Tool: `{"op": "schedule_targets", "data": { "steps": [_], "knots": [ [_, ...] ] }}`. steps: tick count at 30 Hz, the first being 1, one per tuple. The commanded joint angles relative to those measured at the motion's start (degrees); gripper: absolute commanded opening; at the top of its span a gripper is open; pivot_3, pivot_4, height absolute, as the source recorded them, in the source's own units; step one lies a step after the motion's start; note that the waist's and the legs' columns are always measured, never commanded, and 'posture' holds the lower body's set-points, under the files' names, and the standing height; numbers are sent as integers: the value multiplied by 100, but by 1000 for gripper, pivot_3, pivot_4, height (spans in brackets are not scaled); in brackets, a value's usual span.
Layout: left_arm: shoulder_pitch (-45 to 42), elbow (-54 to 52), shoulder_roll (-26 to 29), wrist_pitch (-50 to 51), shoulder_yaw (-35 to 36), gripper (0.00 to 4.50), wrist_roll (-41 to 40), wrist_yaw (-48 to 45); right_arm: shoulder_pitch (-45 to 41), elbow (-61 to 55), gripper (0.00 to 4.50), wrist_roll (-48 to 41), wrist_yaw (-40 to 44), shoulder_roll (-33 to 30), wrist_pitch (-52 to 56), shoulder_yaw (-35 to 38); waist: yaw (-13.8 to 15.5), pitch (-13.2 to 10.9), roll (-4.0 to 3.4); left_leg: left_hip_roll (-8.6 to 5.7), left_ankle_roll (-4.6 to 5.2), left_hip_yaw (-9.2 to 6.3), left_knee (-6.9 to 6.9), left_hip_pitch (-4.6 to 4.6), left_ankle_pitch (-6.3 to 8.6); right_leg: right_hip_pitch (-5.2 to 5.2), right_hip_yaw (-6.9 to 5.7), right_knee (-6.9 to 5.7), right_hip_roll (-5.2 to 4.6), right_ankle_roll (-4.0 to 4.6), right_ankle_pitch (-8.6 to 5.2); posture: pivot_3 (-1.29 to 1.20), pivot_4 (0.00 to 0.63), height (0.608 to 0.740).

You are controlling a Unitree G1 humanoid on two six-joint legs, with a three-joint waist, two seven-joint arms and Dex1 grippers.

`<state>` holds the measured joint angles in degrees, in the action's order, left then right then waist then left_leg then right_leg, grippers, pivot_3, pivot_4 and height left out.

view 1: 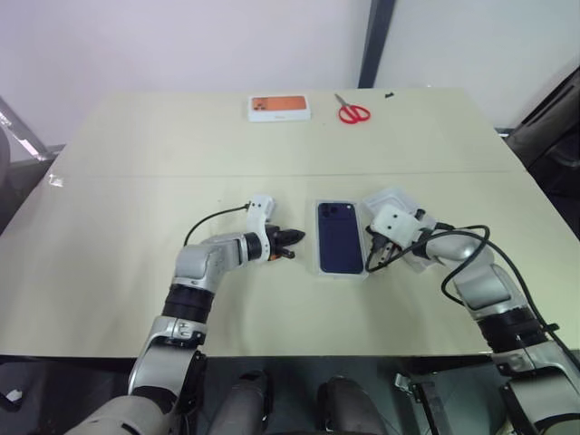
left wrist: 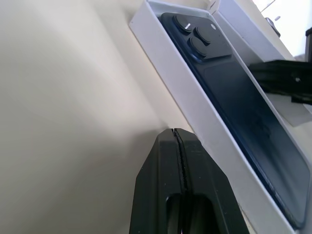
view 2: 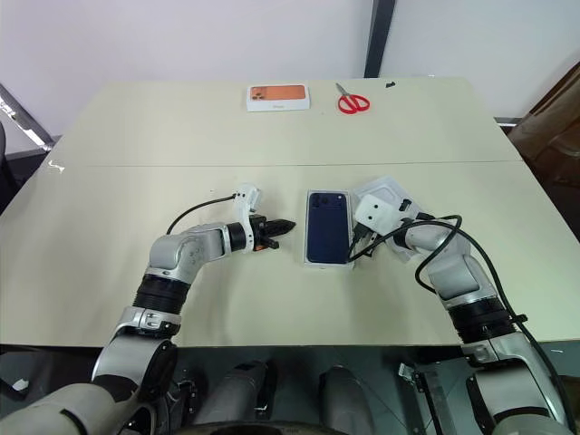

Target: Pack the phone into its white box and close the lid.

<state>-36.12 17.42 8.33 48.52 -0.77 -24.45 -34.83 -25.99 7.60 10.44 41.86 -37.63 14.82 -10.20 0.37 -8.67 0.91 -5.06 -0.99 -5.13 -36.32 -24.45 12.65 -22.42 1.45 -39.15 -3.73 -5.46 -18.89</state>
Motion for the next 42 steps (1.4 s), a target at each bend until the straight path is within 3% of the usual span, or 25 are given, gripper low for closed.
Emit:
{"op": "schedule_targets", "data": {
  "steps": [1, 7, 11, 15, 20, 25, 29, 34, 42],
  "knots": [
    [30, -329, 79, -22, 134, 42, -146, -86, -239, 126, 0, 11, -325, 41, 34, 255, -2, 0, 0, 0, 0, 0, 0, 0, 0, 0, 0, 0, 0, 0, 0, 0, 150, 734],
    [65, -458, 159, -306, 173, 42, -118, -181, -520, 438, 0, -52, -778, 282, 242, 352, -12, 0, 0, 0, 0, 1, 1, 0, 0, -2, 1, 0, 0, 0, 0, 0, 150, 734],
    [131, -634, 588, -582, 170, 42, -127, -667, -360, -193, 0, -1047, -166, 383, 1047, 901, -25, -1, -1, 2, -1, 2, 3, 0, 0, -3, 1, -1, 1, 0, 0, 0, 150, 734],
    [280, -856, 1256, -971, 257, 1759, -161, -1325, -117, -865, 1764, -1515, 145, 96, 1562, 1248, -57, -2, -3, 2, 0, 2, 7, -1, 0, -4, 2, 1, 1, 0, 0, 0, 150, 734],
    [647, -1054, 2102, -1926, 343, 4302, -119, -2334, 418, -1494, 4384, -1808, 234, -329, 1905, 1664, -71, -1, -4, 2, 1, 0, 14, 0, 1, -3, 1, 8, -3, 1, 0, 0, 150, 734],
    [1080, -1269, 2419, -2776, 424, 4302, -75, -2729, 1103, -2072, 4384, -1928, 115, -410, 2035, 1822, -96, -1, -5, 3, 25, 0, 17, 2, 15, -2, 3, 8, -6, 2, -1, 0, 150, 734],
    [1287, -1369, 2458, -2859, 450, 4302, -346, -3068, 1120, -2083, 4384, -1848, -115, -438, 2280, 1738, -100, -2, -6, 2, 29, 1, 16, 2, 17, -2, 4, 7, -6, 2, 0, 0, 150, 734],
    [1431, -1561, 2596, -3171, 241, 4302, -299, -3570, 408, -1479, 4384, -1770, -159, -563, 2969, 1369, -116, -5, -11, 3, 31, 2, 18, 2, 18, -5, 4, 5, -6, 2, -1, 0, 150, 734],
    [1481, -1580, 2470, -3428, 139, 4302, -187, -3551, -632, -724, 4384, -1908, 258, -834, 3967, 854, -113, -8, -17, 2, 36, 4, 16, 1, 20, -4, 4, 7, -7, 2, -1, 0, 150, 734]
  ]
}}
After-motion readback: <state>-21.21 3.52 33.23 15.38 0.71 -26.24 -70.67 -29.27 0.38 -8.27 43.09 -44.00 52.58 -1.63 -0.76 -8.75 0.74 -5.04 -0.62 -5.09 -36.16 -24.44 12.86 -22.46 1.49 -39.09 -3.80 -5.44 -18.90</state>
